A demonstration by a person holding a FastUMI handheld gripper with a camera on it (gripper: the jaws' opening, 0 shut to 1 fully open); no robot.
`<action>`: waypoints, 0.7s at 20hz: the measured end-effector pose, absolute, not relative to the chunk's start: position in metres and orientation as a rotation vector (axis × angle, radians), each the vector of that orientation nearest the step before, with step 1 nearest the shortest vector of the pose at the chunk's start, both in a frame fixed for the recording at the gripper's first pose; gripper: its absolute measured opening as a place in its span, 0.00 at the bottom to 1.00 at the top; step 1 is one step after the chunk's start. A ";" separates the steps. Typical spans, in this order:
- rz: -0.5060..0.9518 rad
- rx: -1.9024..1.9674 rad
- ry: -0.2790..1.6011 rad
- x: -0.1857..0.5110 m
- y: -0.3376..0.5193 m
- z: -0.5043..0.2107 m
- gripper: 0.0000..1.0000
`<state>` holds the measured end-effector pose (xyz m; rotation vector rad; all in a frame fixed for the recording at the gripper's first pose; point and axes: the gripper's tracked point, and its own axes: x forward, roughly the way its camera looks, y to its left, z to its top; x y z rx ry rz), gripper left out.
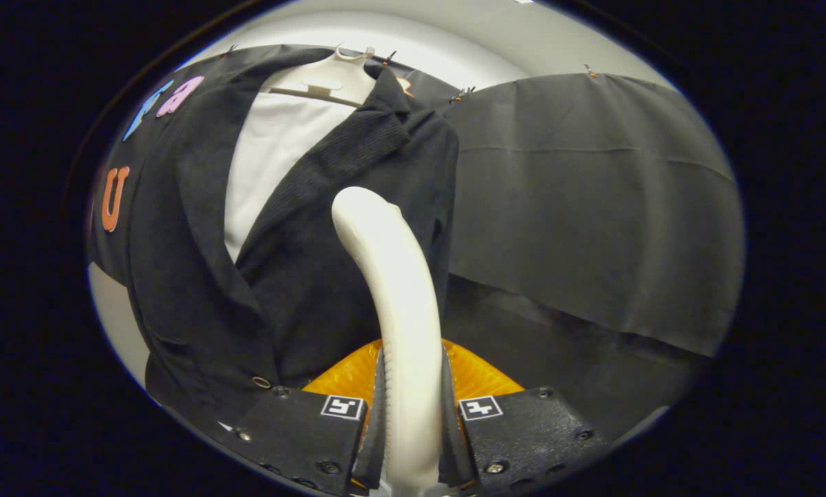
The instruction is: Iron the clothes twice with a garment steamer, once on the left side and once on the right side.
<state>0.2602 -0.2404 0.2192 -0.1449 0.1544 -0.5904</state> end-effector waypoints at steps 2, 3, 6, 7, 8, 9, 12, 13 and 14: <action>-0.589 -0.137 0.180 0.262 -0.240 0.208 0.37; -0.593 -0.132 0.190 0.261 -0.240 0.201 0.37; -0.610 -0.118 0.234 0.261 -0.245 0.178 0.37; -0.608 -0.112 0.247 0.260 -0.244 0.169 0.37; -0.607 -0.109 0.259 0.259 -0.242 0.160 0.37; -0.606 -0.105 0.269 0.257 -0.241 0.153 0.37; -0.599 -0.095 0.288 0.255 -0.240 0.140 0.37; -0.597 -0.094 0.295 0.254 -0.240 0.134 0.37; -0.597 -0.094 0.302 0.253 -0.241 0.129 0.37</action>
